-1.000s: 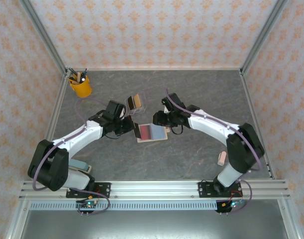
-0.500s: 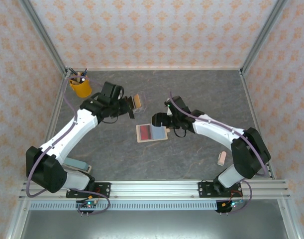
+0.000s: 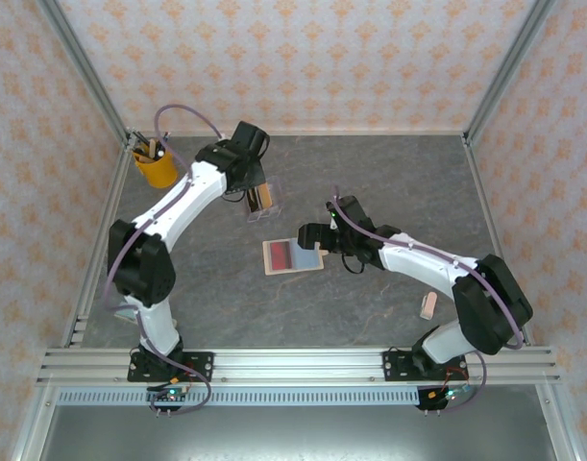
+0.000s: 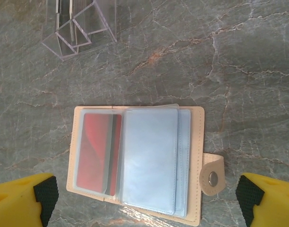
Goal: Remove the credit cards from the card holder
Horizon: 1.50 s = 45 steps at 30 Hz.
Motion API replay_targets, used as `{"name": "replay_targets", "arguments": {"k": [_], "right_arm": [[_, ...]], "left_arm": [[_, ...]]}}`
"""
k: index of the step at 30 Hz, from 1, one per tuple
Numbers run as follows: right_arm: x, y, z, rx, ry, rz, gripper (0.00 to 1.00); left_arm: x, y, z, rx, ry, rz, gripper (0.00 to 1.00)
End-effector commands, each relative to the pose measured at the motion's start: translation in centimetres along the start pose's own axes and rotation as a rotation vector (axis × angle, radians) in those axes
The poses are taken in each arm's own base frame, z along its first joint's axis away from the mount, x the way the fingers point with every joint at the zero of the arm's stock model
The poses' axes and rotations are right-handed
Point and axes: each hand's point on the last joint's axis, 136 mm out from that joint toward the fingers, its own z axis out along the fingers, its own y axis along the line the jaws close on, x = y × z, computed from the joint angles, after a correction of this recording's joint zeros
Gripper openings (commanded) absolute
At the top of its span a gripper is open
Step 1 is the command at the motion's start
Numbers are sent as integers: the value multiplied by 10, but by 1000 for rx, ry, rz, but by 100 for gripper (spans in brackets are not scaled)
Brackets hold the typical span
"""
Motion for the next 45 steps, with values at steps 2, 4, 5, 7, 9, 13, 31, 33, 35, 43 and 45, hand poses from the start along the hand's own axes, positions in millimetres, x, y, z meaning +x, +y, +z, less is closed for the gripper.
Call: {"name": "replay_targets", "arguments": {"k": [2, 4, 5, 7, 9, 13, 31, 33, 35, 43, 45], "right_arm": [[-12, -1, -5, 8, -59, -7, 98], [-11, -1, -4, 11, -51, -9, 98], [-10, -2, -3, 15, -48, -10, 98], [-11, -3, -4, 23, -50, -12, 98], [-12, -4, -5, 27, -51, -12, 98], [-10, -5, -2, 34, -41, -7, 97], [-8, -7, 0, 45, -26, -4, 96], [-8, -8, 0, 51, -27, -2, 96], [-9, -8, 0, 54, -31, -2, 96], [-6, -6, 5, 46, -2, -33, 91], [-6, -4, 5, 44, -2, -45, 90]], "left_arm": [[3, 7, 19, -94, 36, 15, 0], [6, 6, 26, -110, 53, 14, 0], [7, 6, 29, -118, 60, 15, 0], [9, 7, 33, -135, 67, 17, 0], [12, 7, 38, -149, 81, 24, 0], [20, 8, 44, -176, 97, 39, 0], [27, -2, 70, -192, 171, 25, 24], [22, -6, 66, -171, 157, 17, 36], [16, -9, 56, -147, 138, 8, 48], [16, -3, 19, -37, 73, -39, 81], [22, 6, 11, -17, 63, -62, 88]]}}
